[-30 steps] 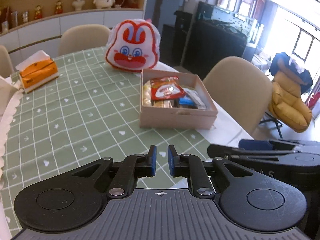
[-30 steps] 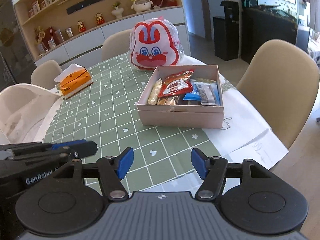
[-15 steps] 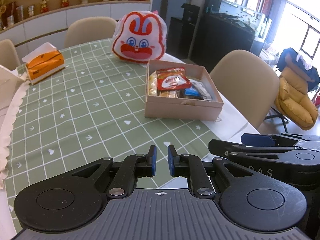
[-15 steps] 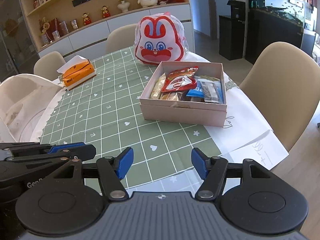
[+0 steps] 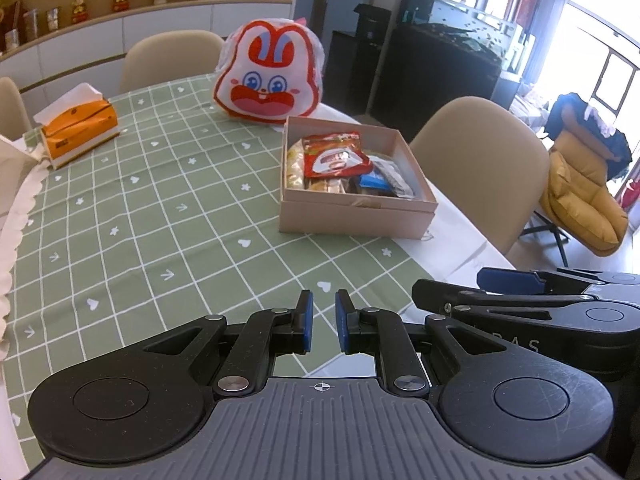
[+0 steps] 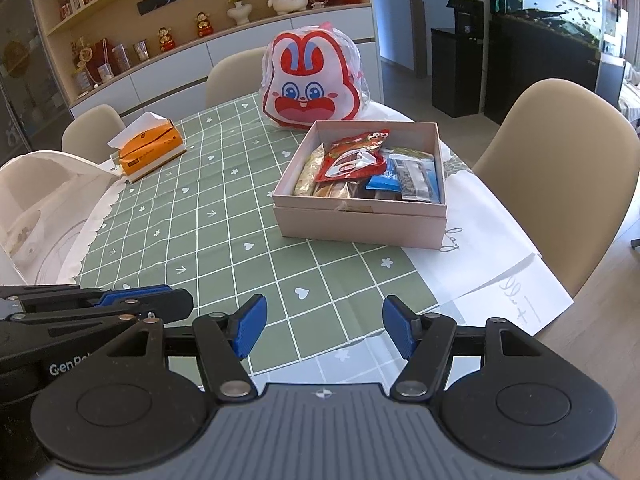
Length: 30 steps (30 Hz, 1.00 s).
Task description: Organize snacks
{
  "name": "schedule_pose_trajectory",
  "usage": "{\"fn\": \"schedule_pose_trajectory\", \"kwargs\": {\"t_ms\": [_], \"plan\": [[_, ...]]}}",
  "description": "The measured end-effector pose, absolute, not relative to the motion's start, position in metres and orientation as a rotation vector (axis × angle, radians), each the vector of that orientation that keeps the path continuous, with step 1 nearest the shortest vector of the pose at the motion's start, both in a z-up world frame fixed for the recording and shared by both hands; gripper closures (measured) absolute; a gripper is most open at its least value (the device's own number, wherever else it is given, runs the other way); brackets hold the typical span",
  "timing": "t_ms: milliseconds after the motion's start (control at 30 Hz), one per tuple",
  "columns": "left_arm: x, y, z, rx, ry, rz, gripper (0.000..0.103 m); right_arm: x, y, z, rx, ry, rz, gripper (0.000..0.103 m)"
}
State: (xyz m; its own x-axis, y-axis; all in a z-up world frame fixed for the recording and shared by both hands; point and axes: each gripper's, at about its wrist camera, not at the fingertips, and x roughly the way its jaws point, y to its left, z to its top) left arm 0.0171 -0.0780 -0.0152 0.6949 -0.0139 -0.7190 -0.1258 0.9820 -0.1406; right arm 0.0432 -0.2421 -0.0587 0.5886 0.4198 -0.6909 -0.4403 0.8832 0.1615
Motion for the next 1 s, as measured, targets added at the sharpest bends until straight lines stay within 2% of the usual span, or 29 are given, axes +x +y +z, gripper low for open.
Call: {"fn": "schedule_pose_trajectory", "kwargs": {"t_ms": [1000], "plan": [[0.0194, -0.0818, -0.0175, -0.181, 0.777, 0.031, 0.087, 0.0435, -0.2445, -0.0577, -0.024, 0.796, 0.489, 0.038]]}}
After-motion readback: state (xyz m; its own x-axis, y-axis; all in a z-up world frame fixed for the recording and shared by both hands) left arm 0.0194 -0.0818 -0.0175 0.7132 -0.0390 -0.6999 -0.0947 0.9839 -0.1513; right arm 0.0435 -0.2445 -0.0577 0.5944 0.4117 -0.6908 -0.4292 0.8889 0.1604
